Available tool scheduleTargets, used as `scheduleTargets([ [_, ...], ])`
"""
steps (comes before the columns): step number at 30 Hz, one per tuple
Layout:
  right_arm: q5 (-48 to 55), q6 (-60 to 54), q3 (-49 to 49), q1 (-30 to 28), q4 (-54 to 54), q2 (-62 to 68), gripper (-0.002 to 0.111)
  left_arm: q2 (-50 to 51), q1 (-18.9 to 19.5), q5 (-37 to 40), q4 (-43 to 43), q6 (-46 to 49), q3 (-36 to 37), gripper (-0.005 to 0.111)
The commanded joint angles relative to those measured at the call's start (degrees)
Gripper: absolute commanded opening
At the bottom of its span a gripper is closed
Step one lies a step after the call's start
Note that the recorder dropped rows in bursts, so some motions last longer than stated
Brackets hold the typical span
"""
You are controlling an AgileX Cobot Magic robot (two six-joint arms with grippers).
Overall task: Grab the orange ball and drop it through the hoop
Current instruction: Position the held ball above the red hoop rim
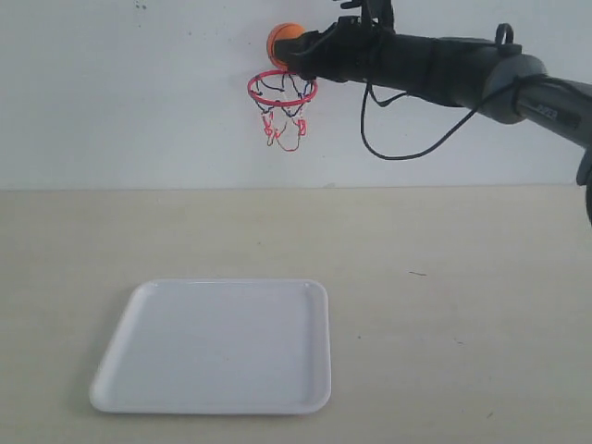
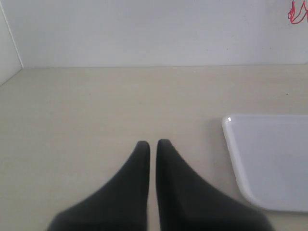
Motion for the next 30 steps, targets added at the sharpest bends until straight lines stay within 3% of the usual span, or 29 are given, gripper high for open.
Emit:
scheduleTargets([
  [1,-0.08,2.70,-3.02,-0.15,0.36,2.88,0.000,-0.20,0.24,0.05,-0.40,0.11,0.24,0.004],
  [15,-2.94,2.15,-3.73,-0.15,0.36,3.42,0.002,-0.20,0.24,0.05,-0.40,0.11,0.24,0.004],
  [18,-2.94,2.17,-3.73,-0.15,0.36,3.42,0.014,-0.20,0.24,0.05,-0.40,0.11,0.24,0.004],
  [23,-4.27,2.17,-3.73,-0.11,0.36,3.56,0.049,-0.20,0.24,0.05,-0.40,0.11,0.24,0.004],
  [30,-4.27,2.17,-3.73,-0.11,0.36,3.56,0.051,-0.20,0.24,0.05,-0.40,0.11,0.24,0.004],
])
